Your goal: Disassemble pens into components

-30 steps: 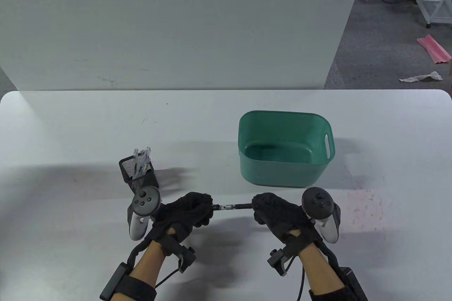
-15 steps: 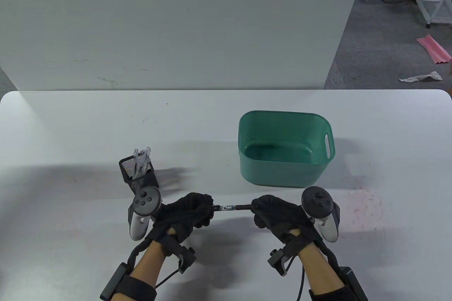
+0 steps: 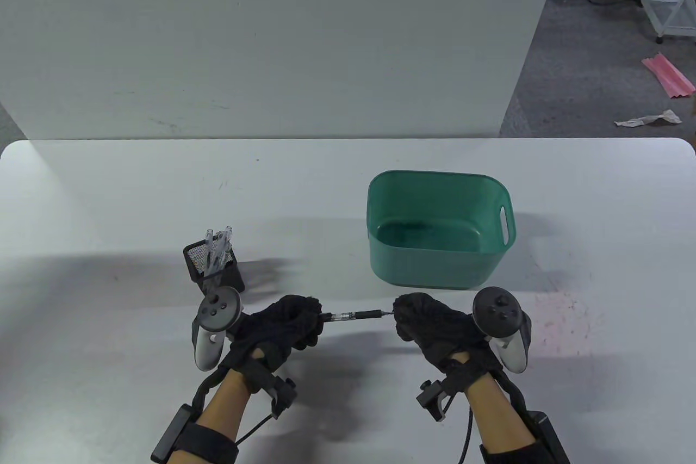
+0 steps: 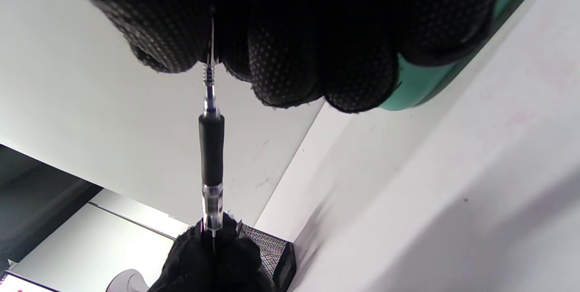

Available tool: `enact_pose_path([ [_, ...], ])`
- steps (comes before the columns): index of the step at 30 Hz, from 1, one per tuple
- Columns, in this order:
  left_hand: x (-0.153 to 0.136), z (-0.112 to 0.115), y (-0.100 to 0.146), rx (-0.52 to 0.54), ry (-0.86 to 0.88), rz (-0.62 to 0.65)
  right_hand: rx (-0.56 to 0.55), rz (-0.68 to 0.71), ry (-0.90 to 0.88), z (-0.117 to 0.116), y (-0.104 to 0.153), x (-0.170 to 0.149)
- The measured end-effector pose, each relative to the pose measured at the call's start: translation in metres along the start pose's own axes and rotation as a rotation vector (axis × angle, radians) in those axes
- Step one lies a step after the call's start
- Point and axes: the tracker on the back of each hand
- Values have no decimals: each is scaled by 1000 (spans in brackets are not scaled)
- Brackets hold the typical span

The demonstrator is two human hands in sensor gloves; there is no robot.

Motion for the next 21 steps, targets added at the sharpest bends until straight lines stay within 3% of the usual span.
enact_pose_path([
  [11,-9,-10,1,17,59,-28,-69,44,58,11,4,10],
  [17,-7,-16,5,68,79,-33,-349,85,223,35,-2,37],
  [21,-6,-18,7,100,82,-44,-438,-33,293,47,-25,56],
])
Point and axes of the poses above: the tracker on the back of each hand, its own x axis roughly to the thumb side, its own y axis roughly from the fingertips to the wrist, z = x × y, and after that the axes turned 1 degree about x, right-handed
